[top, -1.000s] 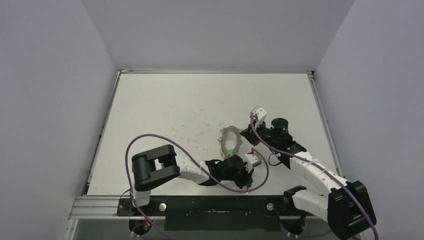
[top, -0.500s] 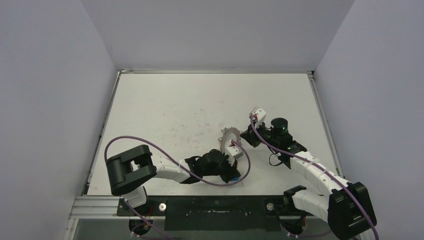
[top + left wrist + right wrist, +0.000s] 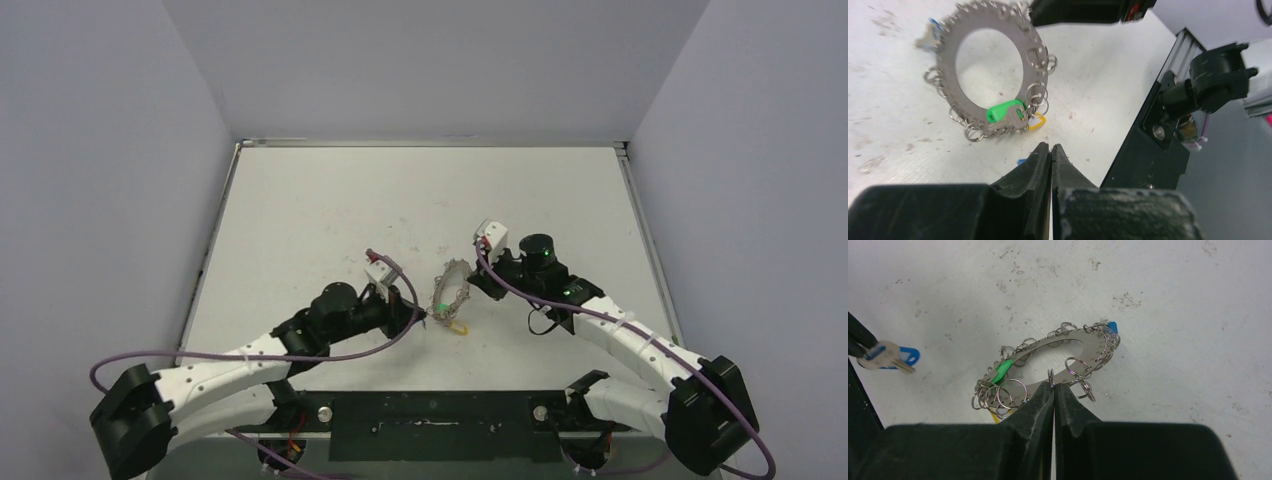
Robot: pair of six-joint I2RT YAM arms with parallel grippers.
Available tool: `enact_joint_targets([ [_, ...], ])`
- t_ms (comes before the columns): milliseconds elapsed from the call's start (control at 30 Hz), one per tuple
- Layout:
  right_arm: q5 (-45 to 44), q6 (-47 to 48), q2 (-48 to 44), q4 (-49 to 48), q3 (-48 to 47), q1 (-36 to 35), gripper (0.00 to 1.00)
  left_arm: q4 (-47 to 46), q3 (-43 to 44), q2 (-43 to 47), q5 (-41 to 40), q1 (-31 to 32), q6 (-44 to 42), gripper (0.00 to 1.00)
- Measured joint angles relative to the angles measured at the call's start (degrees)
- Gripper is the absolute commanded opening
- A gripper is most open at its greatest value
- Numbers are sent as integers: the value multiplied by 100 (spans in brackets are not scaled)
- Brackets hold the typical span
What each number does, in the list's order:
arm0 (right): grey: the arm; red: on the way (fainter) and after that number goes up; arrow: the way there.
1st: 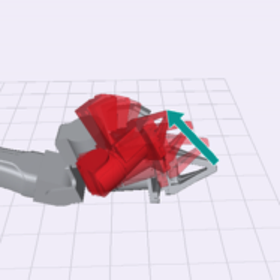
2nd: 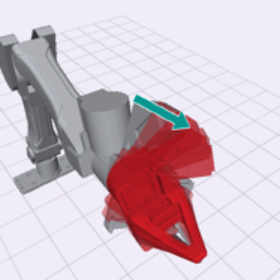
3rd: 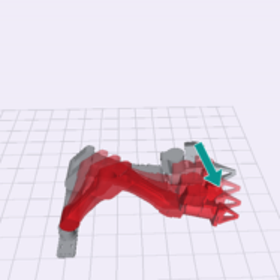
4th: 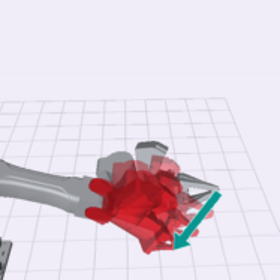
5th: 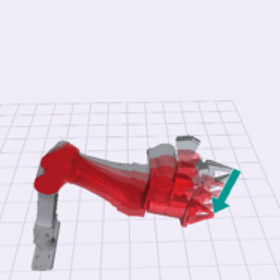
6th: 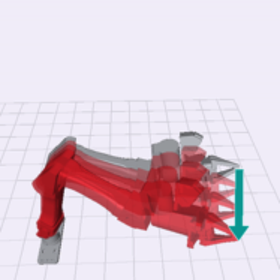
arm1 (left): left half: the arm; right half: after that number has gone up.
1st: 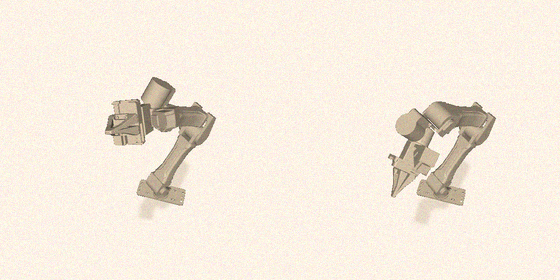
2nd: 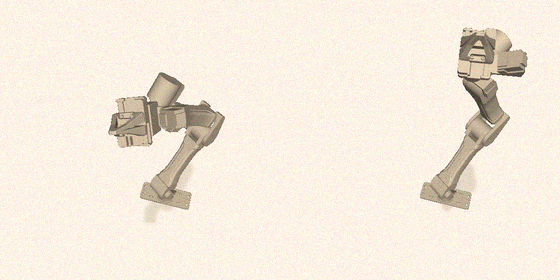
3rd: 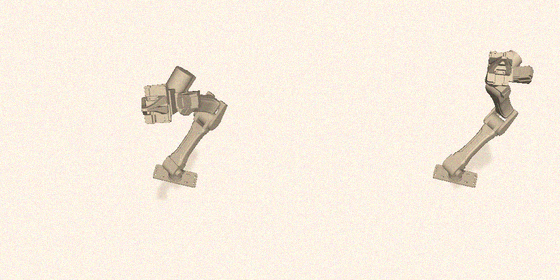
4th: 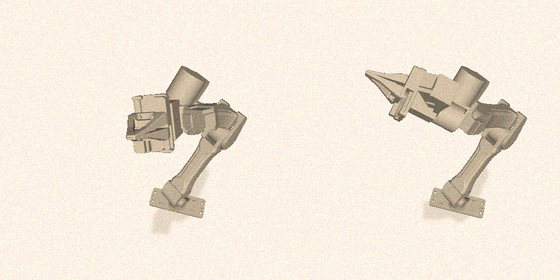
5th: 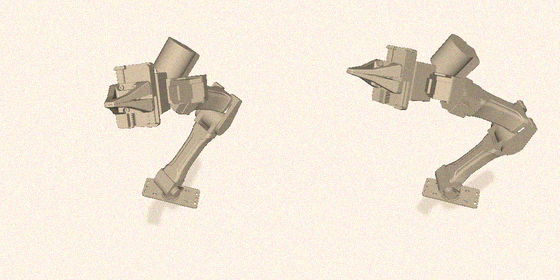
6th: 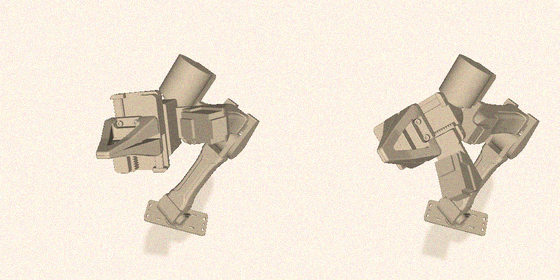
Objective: Put the keys on the keyring
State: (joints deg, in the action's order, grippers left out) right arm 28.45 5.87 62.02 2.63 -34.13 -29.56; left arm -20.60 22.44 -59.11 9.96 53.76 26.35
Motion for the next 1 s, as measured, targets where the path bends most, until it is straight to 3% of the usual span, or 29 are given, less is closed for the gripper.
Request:
enact_joint_targets([
  [167, -258, 120, 149, 264, -264, -409, 0, 1486, -2, 1851, -472, -175, -81, 0],
  [367, -468, 186, 269, 424, -433, -822, 0, 2465, -2, 3064, -699, -179, -339, 0],
  [600, -317, 372, 284, 308, -437, -1447, 0, 2339, -70, 3077, -90, -181, -828, 0],
  [1000, 730, 898, 345, 225, -437, -1856, 0, 2072, -114, 2741, 691, -179, -1513, 0],
])
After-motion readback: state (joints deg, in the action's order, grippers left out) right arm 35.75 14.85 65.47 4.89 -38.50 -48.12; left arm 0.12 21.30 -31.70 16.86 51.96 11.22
